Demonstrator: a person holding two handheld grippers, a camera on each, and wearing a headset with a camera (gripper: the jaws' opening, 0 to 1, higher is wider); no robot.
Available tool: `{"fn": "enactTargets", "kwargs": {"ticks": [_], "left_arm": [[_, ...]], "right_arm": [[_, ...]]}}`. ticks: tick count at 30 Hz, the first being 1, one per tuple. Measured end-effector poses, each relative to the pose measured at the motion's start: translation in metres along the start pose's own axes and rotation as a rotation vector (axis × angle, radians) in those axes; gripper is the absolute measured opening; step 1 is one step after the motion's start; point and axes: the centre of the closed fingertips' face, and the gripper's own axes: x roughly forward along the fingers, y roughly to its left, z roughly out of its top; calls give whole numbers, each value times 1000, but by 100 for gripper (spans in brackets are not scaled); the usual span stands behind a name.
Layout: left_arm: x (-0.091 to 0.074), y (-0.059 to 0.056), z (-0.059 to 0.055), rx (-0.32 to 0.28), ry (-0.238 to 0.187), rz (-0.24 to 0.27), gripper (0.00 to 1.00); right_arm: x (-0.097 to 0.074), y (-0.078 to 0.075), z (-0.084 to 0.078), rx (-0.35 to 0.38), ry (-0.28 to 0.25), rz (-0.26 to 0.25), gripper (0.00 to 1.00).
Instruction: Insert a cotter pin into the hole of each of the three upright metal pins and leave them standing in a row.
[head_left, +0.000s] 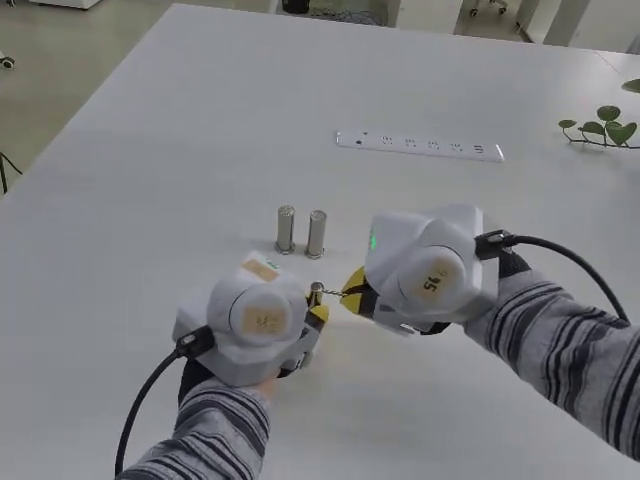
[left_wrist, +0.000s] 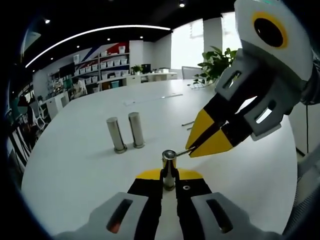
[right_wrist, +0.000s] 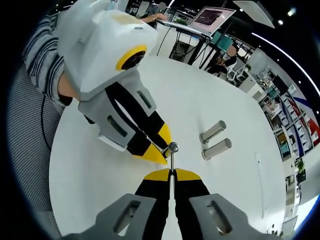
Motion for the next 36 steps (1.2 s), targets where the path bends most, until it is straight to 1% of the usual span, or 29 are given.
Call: {"fn": "enactTargets", "kwargs": {"ticks": [3,5,14,25,29,31,33,36], "left_arm": [[0,-1,0,4,-2,4,5],[0,-1,0,8,-3,8,5],[1,-1,0,-8,-17,29,5],[2,-1,-4,-7,-18,59,5],[3,0,-6,-12,-15,64,5],[3,0,-6,-15,-13,65,5],[3,0,-7,-14,-11,67,5],[3,0,-8,-10,-10,69,5]], "right_arm": [[2,-1,0,-18,10,-5,0],[2,0,2,-12,3,-2,0],[5,-1,4,-11,8,-9,0],[10,0,10,-15,0,-8,0],[10,0,11,-28,6,-12,0],[10,-1,11,-24,5,-17,0],[10,1,12,20,-1,-7,0],[7,0,13,26,-7,-5,0]]}}
